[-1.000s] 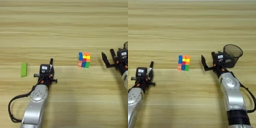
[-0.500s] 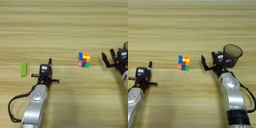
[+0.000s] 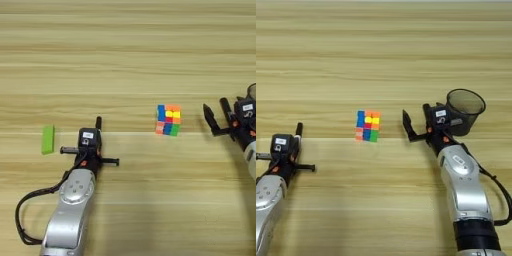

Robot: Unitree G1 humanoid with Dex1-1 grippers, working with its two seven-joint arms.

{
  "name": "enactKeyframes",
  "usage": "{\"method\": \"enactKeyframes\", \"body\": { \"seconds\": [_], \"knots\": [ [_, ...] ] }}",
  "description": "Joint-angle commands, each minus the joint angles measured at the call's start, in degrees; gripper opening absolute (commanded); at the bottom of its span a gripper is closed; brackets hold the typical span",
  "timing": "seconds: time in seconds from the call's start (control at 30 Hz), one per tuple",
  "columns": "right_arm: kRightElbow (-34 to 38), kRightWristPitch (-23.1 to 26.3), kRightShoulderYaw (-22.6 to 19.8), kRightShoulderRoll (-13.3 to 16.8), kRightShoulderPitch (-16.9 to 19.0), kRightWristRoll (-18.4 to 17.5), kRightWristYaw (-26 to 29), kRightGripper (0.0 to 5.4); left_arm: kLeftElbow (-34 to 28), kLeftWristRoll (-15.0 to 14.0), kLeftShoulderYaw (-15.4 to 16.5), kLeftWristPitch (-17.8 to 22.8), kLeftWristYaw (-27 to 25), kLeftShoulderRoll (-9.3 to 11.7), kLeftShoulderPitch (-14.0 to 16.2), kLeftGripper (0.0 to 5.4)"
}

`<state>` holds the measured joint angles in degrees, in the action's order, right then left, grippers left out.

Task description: Move the objects on the table

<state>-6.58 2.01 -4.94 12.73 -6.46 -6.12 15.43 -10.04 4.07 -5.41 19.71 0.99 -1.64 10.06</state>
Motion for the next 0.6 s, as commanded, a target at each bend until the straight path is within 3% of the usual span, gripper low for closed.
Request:
{"method": "enactKeyframes", "body": {
  "seconds": [0.03,0.27,0.6],
  "knots": [
    [0.0,0.1,0.1,-0.1,-0.9,-0.1,0.0,5.40,3.3,-0.4,0.2,2.9,-0.1,0.1,1.7,0.02],
    [-0.1,0.1,0.2,-0.1,-1.0,-0.1,-0.1,5.40,5.1,-1.3,0.2,2.7,-0.7,-0.5,0.9,0.02],
    [0.1,0.2,0.3,-0.2,-1.0,0.0,-0.1,5.40,6.3,-0.7,-2.0,2.9,-0.5,-2.0,-0.1,0.02]
  ]
}}
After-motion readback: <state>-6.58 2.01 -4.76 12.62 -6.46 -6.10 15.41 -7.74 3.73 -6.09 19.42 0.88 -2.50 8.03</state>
